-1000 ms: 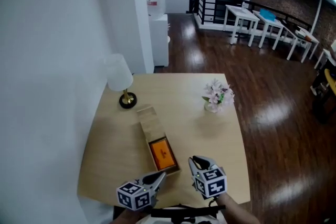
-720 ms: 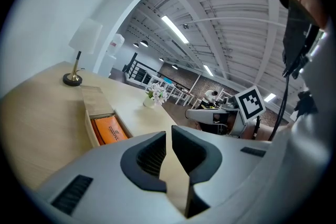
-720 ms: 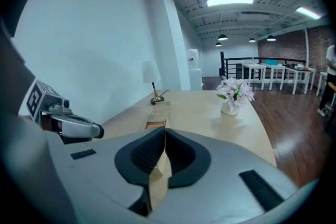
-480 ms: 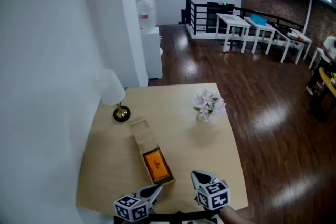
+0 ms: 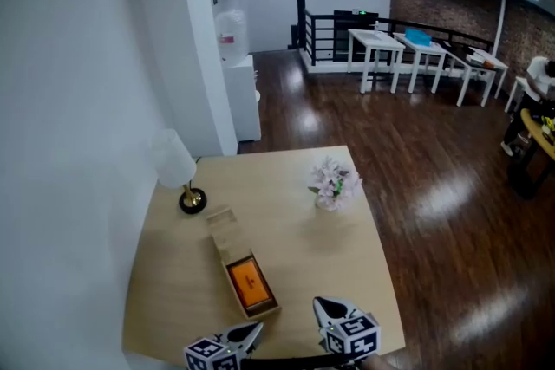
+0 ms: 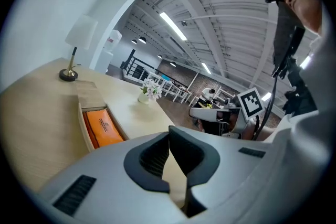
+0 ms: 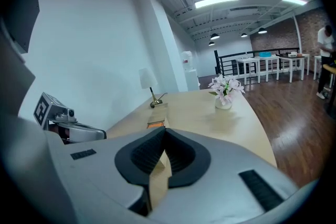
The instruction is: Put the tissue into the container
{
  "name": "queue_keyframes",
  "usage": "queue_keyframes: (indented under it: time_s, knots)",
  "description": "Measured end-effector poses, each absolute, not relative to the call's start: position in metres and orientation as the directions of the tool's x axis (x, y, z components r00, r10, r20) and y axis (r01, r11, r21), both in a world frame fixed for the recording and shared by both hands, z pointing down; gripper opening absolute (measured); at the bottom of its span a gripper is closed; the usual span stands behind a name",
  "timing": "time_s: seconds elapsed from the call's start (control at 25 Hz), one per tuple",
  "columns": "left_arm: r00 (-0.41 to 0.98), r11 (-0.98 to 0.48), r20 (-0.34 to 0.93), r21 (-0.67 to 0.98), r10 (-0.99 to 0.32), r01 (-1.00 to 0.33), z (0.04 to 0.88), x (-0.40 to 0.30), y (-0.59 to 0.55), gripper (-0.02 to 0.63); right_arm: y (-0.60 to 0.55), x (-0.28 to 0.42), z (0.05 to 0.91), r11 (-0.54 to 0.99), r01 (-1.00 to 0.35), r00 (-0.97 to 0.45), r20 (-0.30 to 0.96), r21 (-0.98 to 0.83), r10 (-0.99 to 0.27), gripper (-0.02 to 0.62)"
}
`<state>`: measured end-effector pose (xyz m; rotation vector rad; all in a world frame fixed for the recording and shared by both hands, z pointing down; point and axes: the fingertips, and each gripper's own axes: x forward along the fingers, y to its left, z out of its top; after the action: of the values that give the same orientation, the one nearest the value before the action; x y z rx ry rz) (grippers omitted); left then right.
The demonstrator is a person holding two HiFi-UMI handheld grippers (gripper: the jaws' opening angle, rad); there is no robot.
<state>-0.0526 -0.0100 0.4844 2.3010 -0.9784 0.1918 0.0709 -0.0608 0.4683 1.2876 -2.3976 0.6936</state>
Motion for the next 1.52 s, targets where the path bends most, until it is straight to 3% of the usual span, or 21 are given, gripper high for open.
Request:
queue_keyframes:
  time_s: [0.6,1.52]
  knots:
    - [0.755,-0.606,0.389,0.451,-0.528,-0.656,0.481,-0.024,-0.003,0.008,-0.041,0.081,0.463,0.457,-0.836,-0.549,0.454,-0.303,-0.702,0.0]
    - [0.761,-0.615,0.416,0.45,-0.498,-0.648,0.488,-0.019,-0.003,0.008,-0.036,0.07,0.47,0.518,-0.82,-0.562,0.505,-0.242,-0.655,0.0]
